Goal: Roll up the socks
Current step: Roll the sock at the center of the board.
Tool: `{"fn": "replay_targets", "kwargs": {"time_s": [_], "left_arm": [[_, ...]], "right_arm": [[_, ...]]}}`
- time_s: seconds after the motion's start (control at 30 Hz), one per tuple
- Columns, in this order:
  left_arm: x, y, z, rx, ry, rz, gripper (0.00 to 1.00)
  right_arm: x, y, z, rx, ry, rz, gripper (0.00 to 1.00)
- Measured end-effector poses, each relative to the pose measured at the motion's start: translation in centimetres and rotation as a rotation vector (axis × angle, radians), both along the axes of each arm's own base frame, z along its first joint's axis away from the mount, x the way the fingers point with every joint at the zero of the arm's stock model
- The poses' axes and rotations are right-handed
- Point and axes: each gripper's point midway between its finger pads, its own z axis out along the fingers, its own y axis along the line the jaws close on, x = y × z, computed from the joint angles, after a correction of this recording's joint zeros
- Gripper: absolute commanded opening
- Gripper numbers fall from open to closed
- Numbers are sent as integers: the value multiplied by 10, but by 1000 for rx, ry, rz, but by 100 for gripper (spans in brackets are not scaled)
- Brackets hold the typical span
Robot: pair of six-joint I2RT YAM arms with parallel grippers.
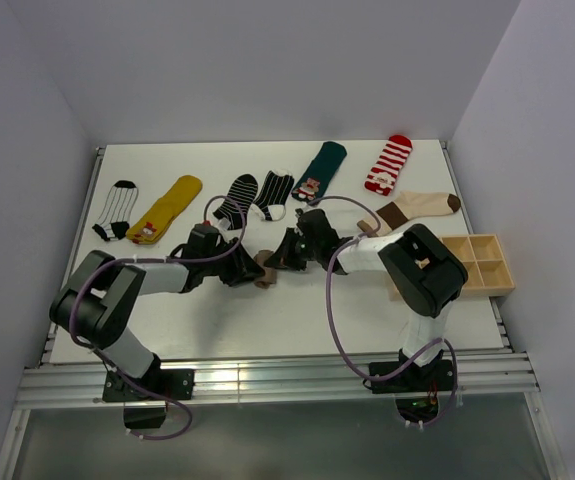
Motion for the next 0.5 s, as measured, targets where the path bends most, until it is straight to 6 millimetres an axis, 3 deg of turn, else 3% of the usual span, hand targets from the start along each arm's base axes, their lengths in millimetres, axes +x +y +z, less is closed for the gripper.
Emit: {"fn": "replay_targets", "kwargs": {"time_s": [0.27,0.5], "left_arm": [[1,19,24,174,-141,85,54],[-19,-10,51,337,-359,47,52]], "right_arm": [[2,-1,1,-113,35,4,0],[-1,-5,4,-221,80,-1,0]]}}
